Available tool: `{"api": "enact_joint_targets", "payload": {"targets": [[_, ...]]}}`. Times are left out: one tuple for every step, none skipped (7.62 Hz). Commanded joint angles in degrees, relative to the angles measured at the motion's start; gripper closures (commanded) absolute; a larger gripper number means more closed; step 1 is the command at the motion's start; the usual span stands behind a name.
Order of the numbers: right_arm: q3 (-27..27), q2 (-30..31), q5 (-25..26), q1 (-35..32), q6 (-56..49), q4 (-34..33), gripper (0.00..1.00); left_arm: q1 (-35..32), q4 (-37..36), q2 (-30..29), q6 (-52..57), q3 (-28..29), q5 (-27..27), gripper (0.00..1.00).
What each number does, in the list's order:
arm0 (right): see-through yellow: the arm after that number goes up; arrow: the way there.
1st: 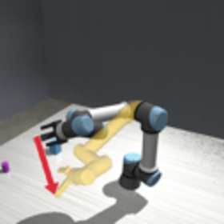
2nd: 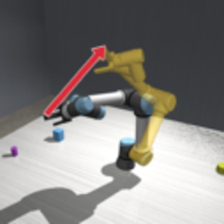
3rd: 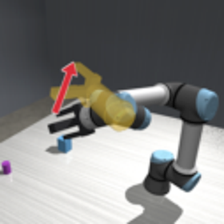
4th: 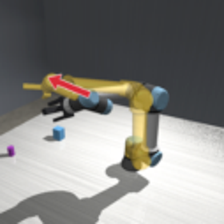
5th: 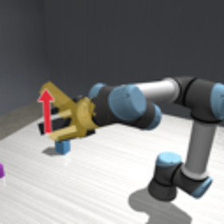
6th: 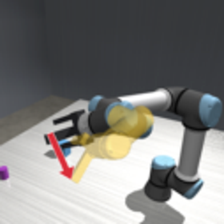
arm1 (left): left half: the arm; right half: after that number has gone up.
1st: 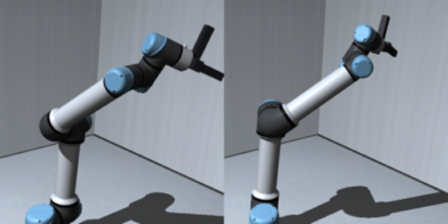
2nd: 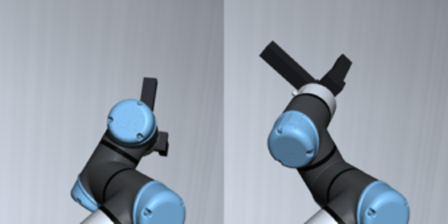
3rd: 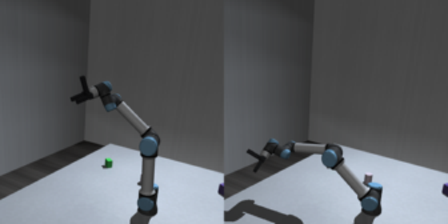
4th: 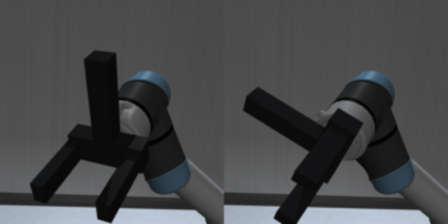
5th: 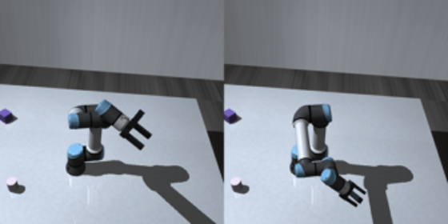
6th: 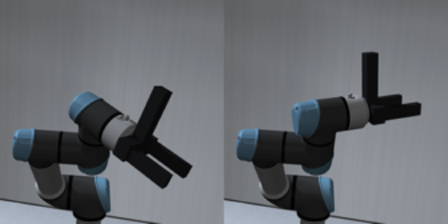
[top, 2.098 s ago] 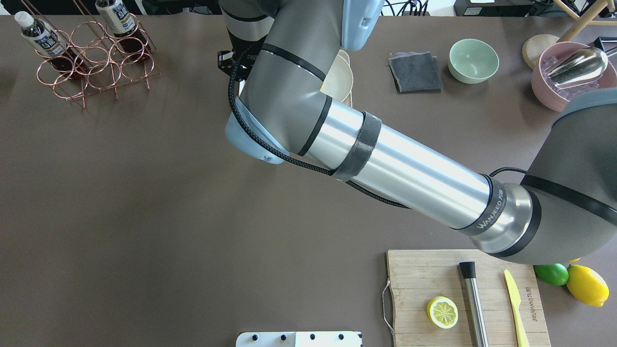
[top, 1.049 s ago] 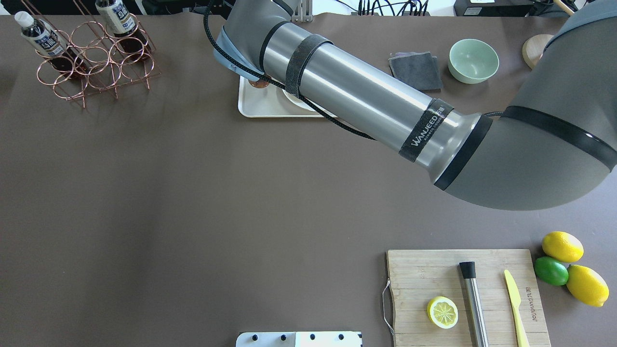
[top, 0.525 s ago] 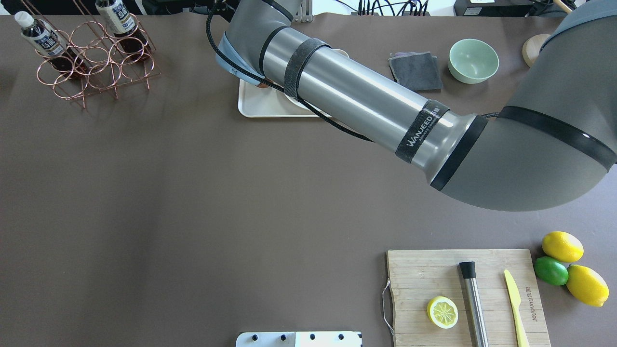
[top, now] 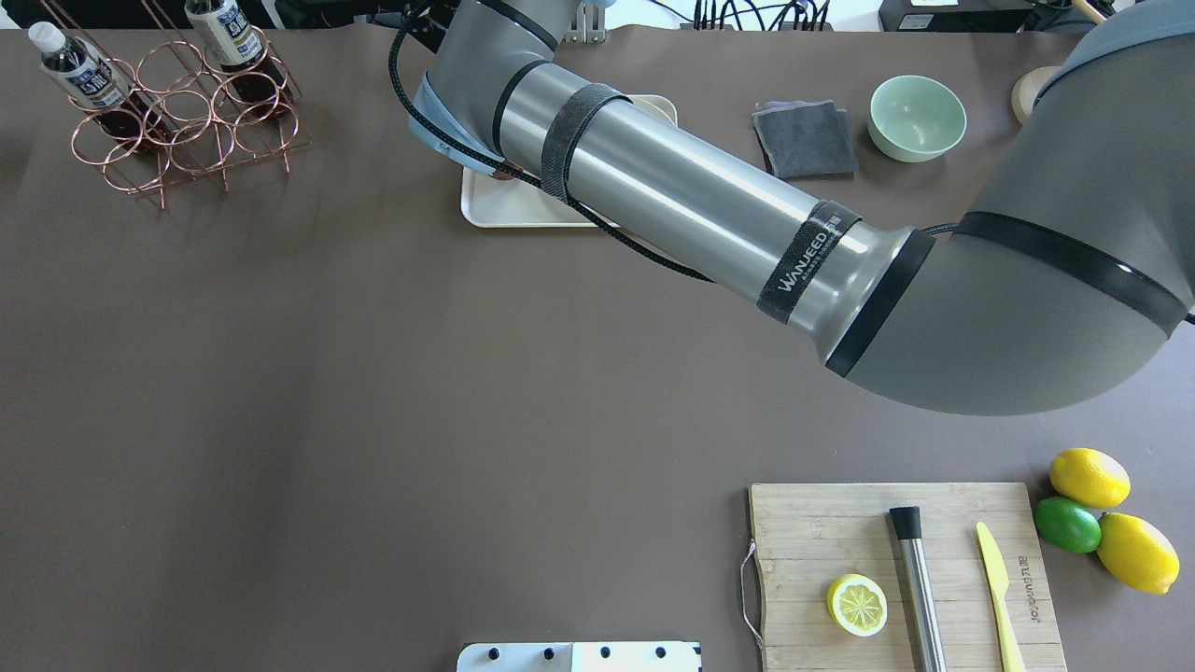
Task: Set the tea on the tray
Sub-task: 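Lower the tea bottle onto the white tray beside the plate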
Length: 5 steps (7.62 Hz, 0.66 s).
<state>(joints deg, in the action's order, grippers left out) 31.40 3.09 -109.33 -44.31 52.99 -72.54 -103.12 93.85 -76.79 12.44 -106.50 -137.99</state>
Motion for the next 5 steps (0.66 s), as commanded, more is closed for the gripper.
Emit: {"api": "enact_joint_targets", "payload": {"targets": [[-0.7, 0.0, 0.2, -0.2, -0.8, 0.0, 1.0, -0.2, 0.0, 0.0, 0.0, 0.1, -0.2, 0.03], [-0.8, 0.0, 0.2, -0.2, -0.8, 0.0, 1.0, -0.4, -0.1, 0.1, 0.0, 0.1, -0.2, 0.03], [-0.8, -0.2, 0.2, -0.2, -0.8, 0.0, 1.0, -0.4, 0.0, 0.1, 0.0, 0.2, -0.2, 0.03], [-0.8, -0.2, 0.2, -0.2, -0.8, 0.0, 0.94, -0.4, 0.0, 0.1, 0.0, 0.2, -0.2, 0.03], [-0.8, -0.1, 0.3, -0.2, -0.8, 0.0, 0.72, -1.0, 0.0, 0.1, 0.0, -0.1, -0.2, 0.03]]}}
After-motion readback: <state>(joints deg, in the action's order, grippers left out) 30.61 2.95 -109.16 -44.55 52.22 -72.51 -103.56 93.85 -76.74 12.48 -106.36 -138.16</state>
